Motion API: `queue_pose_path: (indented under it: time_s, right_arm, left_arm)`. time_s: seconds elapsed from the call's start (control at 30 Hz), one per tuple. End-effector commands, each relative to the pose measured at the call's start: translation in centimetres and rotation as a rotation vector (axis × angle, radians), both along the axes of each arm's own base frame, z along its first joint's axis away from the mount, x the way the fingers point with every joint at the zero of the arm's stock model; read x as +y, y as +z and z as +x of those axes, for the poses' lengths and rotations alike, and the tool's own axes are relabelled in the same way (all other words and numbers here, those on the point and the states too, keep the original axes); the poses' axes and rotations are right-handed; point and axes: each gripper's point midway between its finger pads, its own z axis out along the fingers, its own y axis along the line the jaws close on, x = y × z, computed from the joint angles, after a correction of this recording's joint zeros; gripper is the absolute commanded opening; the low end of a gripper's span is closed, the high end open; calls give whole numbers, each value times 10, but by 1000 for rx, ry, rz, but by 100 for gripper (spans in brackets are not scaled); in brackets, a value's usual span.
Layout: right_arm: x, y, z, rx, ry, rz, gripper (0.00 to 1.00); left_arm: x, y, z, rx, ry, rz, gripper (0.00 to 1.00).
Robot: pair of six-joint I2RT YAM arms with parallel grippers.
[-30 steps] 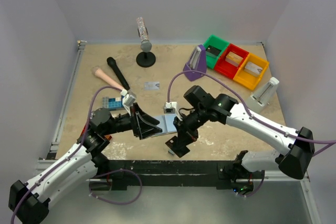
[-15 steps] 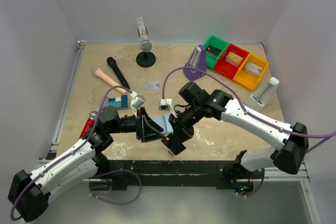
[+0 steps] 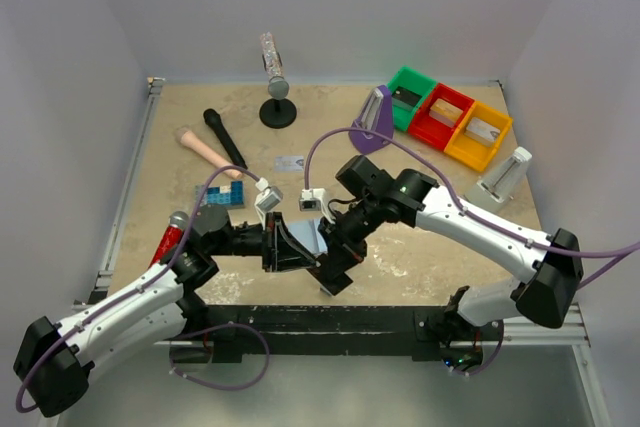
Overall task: Take the credit cards out of the card holder
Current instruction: Place the credit card at the center of the board.
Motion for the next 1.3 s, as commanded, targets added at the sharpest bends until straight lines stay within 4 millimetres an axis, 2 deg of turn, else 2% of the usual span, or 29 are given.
queue_pose_path:
  time_s: [0.0,0.13,0.27,0.33,0.4,0.47,0.53,0.63,0.77,0.8,0.83,0.87,0.9,1.07,1.17,1.27]
  right_arm:
    - [6,17,1,-26,14,46,0]
    - [6,18,0,-26,15,48,0]
    - [6,20,-1,-25,16,55,2]
    - [6,23,-2,-25,19,70,12]
    - [6,26,-2,-23,-6,75,32]
    - [7,28,2,-28,-39,84,44]
    - [10,33,8,-29,-80,121,51]
    - [8,37,17,3,-161,173,54]
    - [5,51,41,30,-311,318,59]
    - [2,49,47,42,-350,335,61]
    - [-1,47,51,47,-386,347,66]
    - [-3,45,55,41,-419,356,87]
    - [-6,37,58,37,-452,345,93]
    - [-5,21,73,57,-575,349,93]
    - [1,20,78,86,-607,398,89]
    - [5,24,82,108,-621,452,81]
  left_arm:
    - [-3,21,-5,-61,-43,-59,17]
    - [-3,23,-9,-52,-69,-75,0]
    - [-3,24,-11,-51,-68,-92,0]
    - [-2,26,-9,-59,-52,-100,0]
    - [-1,24,-5,-56,-16,-96,0]
    - [1,23,0,-59,27,-102,0]
    - [2,22,6,-53,74,-117,0]
    - [4,23,12,-33,132,-173,0]
    - [11,25,24,-20,237,-249,0]
    - [13,25,28,-15,266,-260,0]
    - [15,26,32,-17,299,-271,0]
    - [18,27,35,-18,326,-281,0]
    - [21,27,40,-17,359,-286,0]
    - [30,29,50,-18,448,-316,0]
    - [31,31,52,-13,462,-335,0]
    - [32,30,53,-3,470,-346,0]
